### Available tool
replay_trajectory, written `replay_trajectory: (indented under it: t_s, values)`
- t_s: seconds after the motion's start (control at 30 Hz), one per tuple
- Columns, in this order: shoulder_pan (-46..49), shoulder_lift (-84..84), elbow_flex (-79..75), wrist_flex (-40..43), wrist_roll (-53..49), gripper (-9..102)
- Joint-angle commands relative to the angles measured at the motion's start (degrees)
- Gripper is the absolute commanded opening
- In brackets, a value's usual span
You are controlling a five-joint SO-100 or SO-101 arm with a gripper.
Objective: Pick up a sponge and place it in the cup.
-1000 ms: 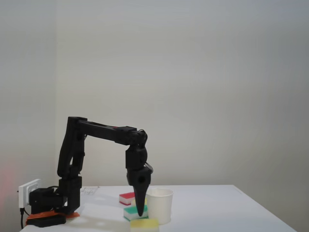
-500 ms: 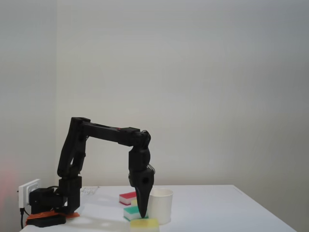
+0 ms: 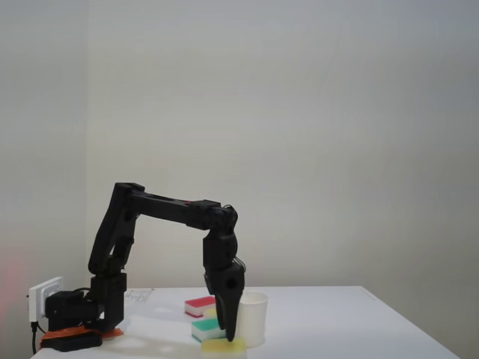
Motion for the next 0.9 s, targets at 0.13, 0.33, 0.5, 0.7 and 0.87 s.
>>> replay_trajectory:
  t_s: [0.13, 0.33, 0.5, 0.7, 0.87]
  values:
    - [1.49, -0.09, -1.67, -0.26, -0.53, 30]
    - [1.93, -0.79, -0.18, -0.44, -1.76, 31]
    - [2.2, -2.29, 1.05, -2.37, -2.72, 31]
    - [2.64, -4.31, 2.2, -4.39, -4.75, 31]
    - [2.72, -5.71, 2.37, -5.1, -6.24, 24]
